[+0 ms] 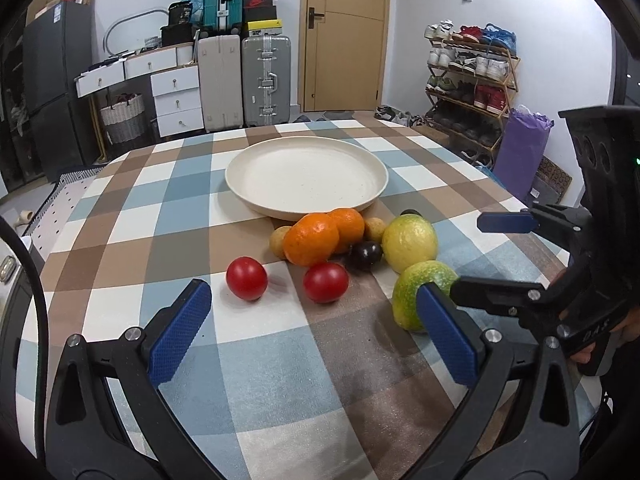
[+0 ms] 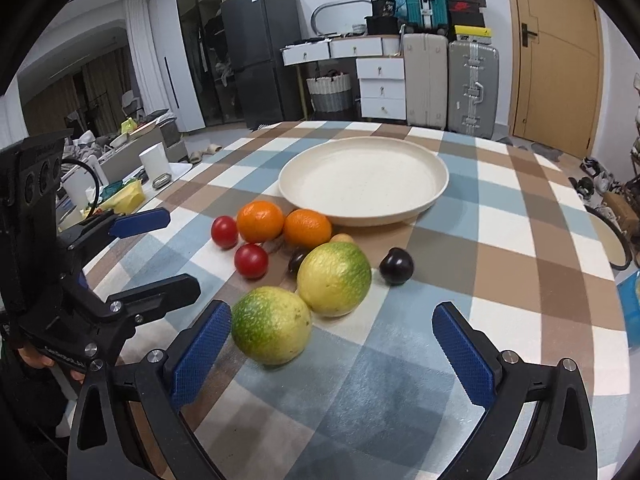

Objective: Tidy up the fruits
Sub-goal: 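Reach the right gripper to the green-speckled citrus and close on it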

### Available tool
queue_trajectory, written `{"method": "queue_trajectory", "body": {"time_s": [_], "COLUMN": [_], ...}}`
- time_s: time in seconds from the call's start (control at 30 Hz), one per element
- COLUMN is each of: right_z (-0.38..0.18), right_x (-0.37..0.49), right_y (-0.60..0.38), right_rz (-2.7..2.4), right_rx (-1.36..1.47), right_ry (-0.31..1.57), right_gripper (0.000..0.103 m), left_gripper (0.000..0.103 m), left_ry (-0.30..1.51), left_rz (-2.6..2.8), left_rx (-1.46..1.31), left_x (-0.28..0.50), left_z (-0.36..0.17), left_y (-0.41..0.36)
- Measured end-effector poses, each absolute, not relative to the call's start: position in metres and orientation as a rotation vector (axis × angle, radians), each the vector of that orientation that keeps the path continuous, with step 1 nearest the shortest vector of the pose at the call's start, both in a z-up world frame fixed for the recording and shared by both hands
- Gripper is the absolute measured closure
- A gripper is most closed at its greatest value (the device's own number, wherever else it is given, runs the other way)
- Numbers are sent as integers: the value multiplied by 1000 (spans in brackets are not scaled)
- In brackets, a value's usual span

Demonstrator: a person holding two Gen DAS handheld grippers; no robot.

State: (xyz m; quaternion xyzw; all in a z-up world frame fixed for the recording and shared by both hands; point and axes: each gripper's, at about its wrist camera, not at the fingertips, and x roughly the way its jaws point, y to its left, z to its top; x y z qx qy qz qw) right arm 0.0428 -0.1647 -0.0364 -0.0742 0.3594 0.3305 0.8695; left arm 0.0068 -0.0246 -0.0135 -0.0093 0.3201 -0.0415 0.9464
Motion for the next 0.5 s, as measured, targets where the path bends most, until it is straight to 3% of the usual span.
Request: {"method": "queue_trajectory", "body": {"time_s": [0.2,0.27,0.5], "right_z": [-43,-48,-55], "right_x": [39,40,40], "right_y": [-152,-146,-134], "right_rz": [766,786,816], "right_rx": [-158,-158,-147], "right_ry": [821,845,883], "right_gripper": [8,20,30], "left_gripper": [1,1,1], "left_ry": [674,680,705], "left_rz": [-51,-40,-26], "left_rx": [-35,-38,-47], "left_x": [10,10,16], "left_z": [-15,-15,-19], "left_y": [-11,-7,-1]}}
